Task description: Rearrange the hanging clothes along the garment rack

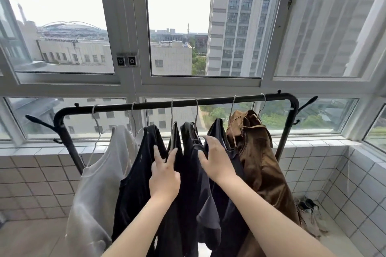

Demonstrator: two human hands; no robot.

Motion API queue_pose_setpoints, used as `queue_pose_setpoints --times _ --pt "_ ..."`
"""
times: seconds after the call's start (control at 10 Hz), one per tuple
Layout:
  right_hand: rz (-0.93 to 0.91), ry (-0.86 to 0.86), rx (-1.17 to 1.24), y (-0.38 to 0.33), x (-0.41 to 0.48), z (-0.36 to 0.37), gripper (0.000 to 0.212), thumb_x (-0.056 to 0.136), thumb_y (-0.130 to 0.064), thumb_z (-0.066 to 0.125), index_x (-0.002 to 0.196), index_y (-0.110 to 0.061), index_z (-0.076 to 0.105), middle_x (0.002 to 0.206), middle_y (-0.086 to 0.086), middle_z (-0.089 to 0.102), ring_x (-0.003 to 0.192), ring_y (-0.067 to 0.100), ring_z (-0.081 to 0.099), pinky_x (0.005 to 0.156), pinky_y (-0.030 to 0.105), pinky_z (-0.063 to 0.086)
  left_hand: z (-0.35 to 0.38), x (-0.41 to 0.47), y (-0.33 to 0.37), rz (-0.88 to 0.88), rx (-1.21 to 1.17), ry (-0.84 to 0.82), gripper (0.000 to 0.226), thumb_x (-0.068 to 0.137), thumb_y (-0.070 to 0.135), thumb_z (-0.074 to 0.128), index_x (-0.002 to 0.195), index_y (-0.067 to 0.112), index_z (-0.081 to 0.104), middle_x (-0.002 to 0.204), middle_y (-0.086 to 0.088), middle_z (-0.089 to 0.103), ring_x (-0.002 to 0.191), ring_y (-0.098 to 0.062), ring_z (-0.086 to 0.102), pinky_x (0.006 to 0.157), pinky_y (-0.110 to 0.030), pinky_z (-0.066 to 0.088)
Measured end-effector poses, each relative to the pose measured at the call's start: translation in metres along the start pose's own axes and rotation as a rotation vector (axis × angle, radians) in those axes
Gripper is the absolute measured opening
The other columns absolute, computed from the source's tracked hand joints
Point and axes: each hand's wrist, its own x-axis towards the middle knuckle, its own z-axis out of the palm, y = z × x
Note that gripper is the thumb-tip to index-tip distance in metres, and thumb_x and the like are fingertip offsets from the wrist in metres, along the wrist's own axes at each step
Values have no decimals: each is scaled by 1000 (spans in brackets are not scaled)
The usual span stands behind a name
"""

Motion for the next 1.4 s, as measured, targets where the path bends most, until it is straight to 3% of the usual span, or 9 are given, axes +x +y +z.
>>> queue_pose_setpoints --times 0.1,0.2,0.3,0.5,0.7,0.9,1.1,1.3,1.4 --pt "209 -227 -104 -8 -2 16 68 94 -33 45 151 -16 11 132 12 54 112 29 58 86 39 49 -6 1 -13 -13 -12 -98 74 92 13 40 145 49 4 138 -8 46 76 -17 61 56 -28 48" --pt "282 -269 -261 -5 -3 23 60 98 -22 33 152 -13 6 121 17 60 104 34 60 80 40 48 -10 3 -14 0 57 -123 80 92 7 38 146 45 -6 93 -6 62 63 -17 57 51 -30 48" --pt "323 -295 -284 -8 -1 29 64 92 0 29 151 -9 7 127 20 56 110 35 57 84 40 45 -16 4 -15 -24 100 -141 86 89 1 38 146 43 -11 97 -10 61 59 -15 51 48 -28 42" --pt "332 -274 -224 -16 0 36 56 92 0 33 145 -2 17 123 22 57 109 35 58 85 40 48 -18 2 -17 -28 90 -145 89 88 -2 38 146 39 -15 86 -7 60 57 -15 52 47 -28 43" --pt "365 -274 -228 -21 0 33 56 91 5 33 145 1 17 121 23 58 106 34 60 78 37 47 -22 0 -20 -33 64 -141 89 88 -1 38 145 40 -17 95 -11 63 62 -17 55 49 -30 44" --pt "379 -297 -136 -24 -1 29 39 95 -13 32 132 -2 31 110 21 61 82 29 54 66 35 43 -30 -3 -22 -15 35 -160 80 91 8 38 146 41 -10 91 -8 61 64 -18 56 51 -29 43" --pt "358 -297 -138 -25 -12 24 48 93 -24 40 137 -5 29 108 17 62 89 31 58 69 35 45 -34 -8 -29 84 -53 -166 68 93 18 41 147 40 6 111 -4 54 76 -19 59 66 -34 54" --pt "401 -271 13 -26 -42 17 62 94 -26 44 148 -11 20 129 13 56 111 27 57 86 34 46 -26 -26 -35 171 -171 -53 57 91 22 50 144 30 29 150 -1 31 134 -21 36 100 -37 45" --pt "381 -182 145 -24 -61 2 62 94 -27 48 149 -12 23 139 10 50 110 21 56 90 28 41 -30 -47 -28 195 -260 129 47 89 17 57 134 23 45 146 2 33 137 -18 29 105 -28 37"
